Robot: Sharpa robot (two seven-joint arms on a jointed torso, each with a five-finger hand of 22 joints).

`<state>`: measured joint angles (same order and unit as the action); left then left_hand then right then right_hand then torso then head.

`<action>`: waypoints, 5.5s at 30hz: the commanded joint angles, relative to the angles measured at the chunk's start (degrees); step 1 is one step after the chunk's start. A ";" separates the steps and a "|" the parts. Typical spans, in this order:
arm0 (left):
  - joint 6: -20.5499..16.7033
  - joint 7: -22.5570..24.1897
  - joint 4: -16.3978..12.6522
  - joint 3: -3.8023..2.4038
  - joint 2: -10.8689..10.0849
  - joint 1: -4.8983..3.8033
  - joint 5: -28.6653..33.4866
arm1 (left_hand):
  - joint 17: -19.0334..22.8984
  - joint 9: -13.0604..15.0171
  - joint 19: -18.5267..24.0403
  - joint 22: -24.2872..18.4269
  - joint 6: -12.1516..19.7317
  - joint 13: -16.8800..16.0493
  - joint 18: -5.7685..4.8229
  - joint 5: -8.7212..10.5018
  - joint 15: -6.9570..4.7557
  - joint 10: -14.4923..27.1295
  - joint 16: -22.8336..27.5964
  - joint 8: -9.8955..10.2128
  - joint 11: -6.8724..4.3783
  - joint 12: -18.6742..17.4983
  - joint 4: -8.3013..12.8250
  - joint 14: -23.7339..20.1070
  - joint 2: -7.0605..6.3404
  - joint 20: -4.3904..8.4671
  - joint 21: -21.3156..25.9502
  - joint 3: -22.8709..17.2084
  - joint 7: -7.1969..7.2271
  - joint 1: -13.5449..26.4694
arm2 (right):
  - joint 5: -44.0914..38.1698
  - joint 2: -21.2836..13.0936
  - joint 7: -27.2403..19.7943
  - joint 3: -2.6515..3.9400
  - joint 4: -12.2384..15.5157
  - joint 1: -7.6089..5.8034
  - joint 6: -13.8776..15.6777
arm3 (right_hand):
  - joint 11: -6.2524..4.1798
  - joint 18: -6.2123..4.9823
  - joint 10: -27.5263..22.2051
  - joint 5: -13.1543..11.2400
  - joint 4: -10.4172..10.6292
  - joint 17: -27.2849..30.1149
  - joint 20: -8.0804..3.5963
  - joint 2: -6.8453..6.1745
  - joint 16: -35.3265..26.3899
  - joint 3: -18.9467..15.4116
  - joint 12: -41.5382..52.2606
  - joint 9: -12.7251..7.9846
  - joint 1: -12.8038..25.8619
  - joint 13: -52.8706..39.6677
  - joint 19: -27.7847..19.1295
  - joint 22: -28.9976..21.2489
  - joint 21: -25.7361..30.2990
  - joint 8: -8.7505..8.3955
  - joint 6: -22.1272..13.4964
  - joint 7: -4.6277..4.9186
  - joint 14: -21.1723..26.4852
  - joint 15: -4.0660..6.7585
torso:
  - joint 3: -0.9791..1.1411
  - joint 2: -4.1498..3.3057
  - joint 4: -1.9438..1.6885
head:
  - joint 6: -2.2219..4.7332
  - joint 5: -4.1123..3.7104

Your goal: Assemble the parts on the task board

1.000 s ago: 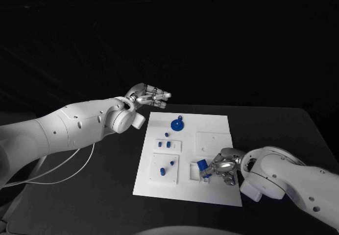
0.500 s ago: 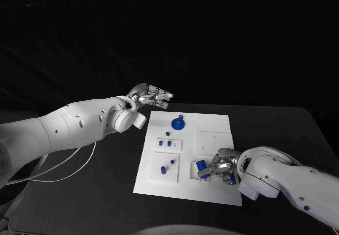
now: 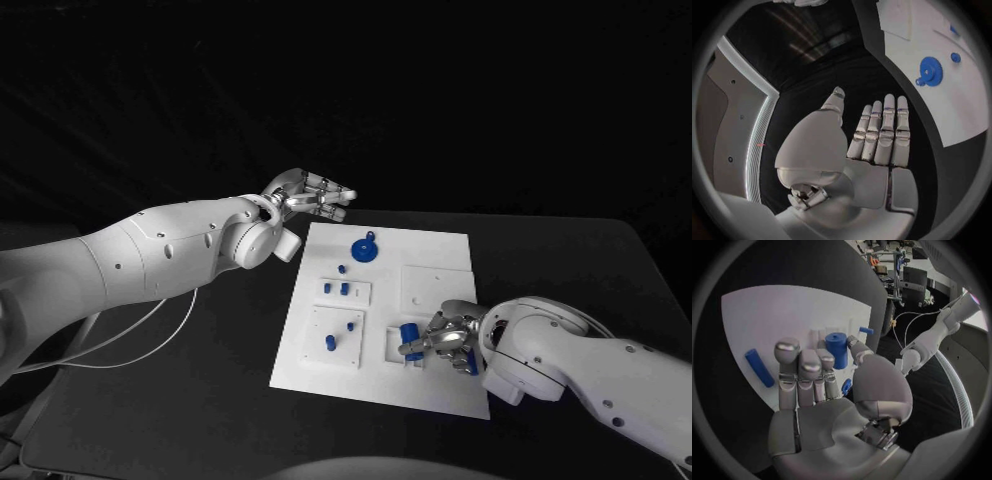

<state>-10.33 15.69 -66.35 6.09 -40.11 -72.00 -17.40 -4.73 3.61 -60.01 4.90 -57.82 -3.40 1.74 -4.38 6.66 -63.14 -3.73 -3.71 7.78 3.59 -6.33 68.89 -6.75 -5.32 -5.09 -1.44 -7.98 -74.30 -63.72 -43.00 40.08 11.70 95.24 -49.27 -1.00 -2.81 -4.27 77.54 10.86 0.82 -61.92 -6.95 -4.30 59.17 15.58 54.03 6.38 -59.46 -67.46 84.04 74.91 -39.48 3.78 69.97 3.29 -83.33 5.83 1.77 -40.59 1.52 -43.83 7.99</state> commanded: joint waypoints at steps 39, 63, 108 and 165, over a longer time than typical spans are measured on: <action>0.82 -0.54 0.04 -0.02 -0.12 -0.04 -0.29 | -0.06 0.01 0.13 0.04 0.46 -0.03 0.53 -0.02 -0.14 0.40 0.15 0.11 0.11 -0.21 -1.04 -0.40 -0.75 -0.34 -0.25 0.04 -0.50 -0.38 | -5.97 0.21 1.63 -0.40 2.63 0.10 -0.10 | 0.08 0.88 0.08 -7.16 15.24 -0.22 -0.22 -5.14 -0.38 -9.32 -0.38 0.75 -2.69 0.18 2.86 4.49 -0.22 -0.10 1.97 -1.37 0.01 0.08 | -0.03 0.01 0.00 | -0.30 1.05; 0.53 -0.72 0.14 -0.01 -0.30 -0.04 -0.31 | -0.06 0.01 0.10 0.04 0.54 -0.03 0.57 -0.07 -0.13 0.48 0.15 0.10 0.16 -0.21 -1.25 -0.43 -0.84 -0.35 -0.26 -0.01 -0.59 -0.59 | -5.43 -1.46 -2.93 -0.38 4.65 0.05 0.05 | 0.07 0.84 0.25 -5.84 7.92 -0.24 -0.23 -5.85 -0.40 -9.40 0.15 0.62 -6.64 -0.35 2.85 4.54 -0.27 -0.11 2.50 -1.33 -0.03 0.09 | 0.06 0.00 0.12 | -0.29 1.01; 0.87 -1.01 0.24 0.02 -0.27 -0.04 -0.31 | -0.06 0.01 0.16 0.03 0.45 -0.04 0.56 -0.10 -0.11 0.40 0.15 0.10 0.12 -0.20 -1.34 -0.52 -0.59 -0.38 -0.23 -0.01 -0.58 -0.34 | -11.31 1.23 1.11 -0.46 2.49 0.13 1.64 | -0.38 1.19 1.13 -0.94 -2.22 -1.01 -0.13 0.42 0.71 -0.81 0.45 -0.28 -3.25 -1.10 2.97 4.84 -2.35 -0.12 3.54 -2.09 -0.22 0.00 | 0.03 -0.03 0.03 | -0.60 0.90; -1.63 1.15 -1.52 0.05 -2.13 -0.03 -0.04 | -0.44 0.02 -0.38 0.19 -0.36 -0.06 0.30 -0.18 -0.66 -2.15 0.09 0.09 -0.55 -0.18 0.74 0.87 0.72 0.13 -0.58 0.58 -0.43 0.56 | -1.50 -9.57 -0.70 10.16 2.80 1.15 -0.82 | -0.70 1.52 0.46 -2.63 -2.28 -0.09 -0.73 -2.62 -0.66 -2.55 0.82 18.49 -6.94 -2.19 2.82 4.56 -0.45 0.00 1.53 -2.67 -0.07 0.53 | 0.13 -0.03 0.11 | 1.10 -2.42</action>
<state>-10.76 15.15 -67.57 6.17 -42.21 -72.01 -17.69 -5.13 3.61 -60.01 5.05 -57.83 -3.40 1.73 -4.38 6.01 -64.90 -3.73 -3.71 7.26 3.59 -5.82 69.47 -6.32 -5.32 -5.50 -0.84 -8.39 -73.88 -67.45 -52.49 39.08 21.90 98.11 -48.12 1.93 -3.17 -3.48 78.12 8.39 -1.70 -61.91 -7.50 -7.02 58.75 12.94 54.97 23.91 -66.15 -69.73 83.94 74.90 -40.25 3.97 71.76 0.68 -83.35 6.04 1.84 -40.59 1.67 -43.07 6.06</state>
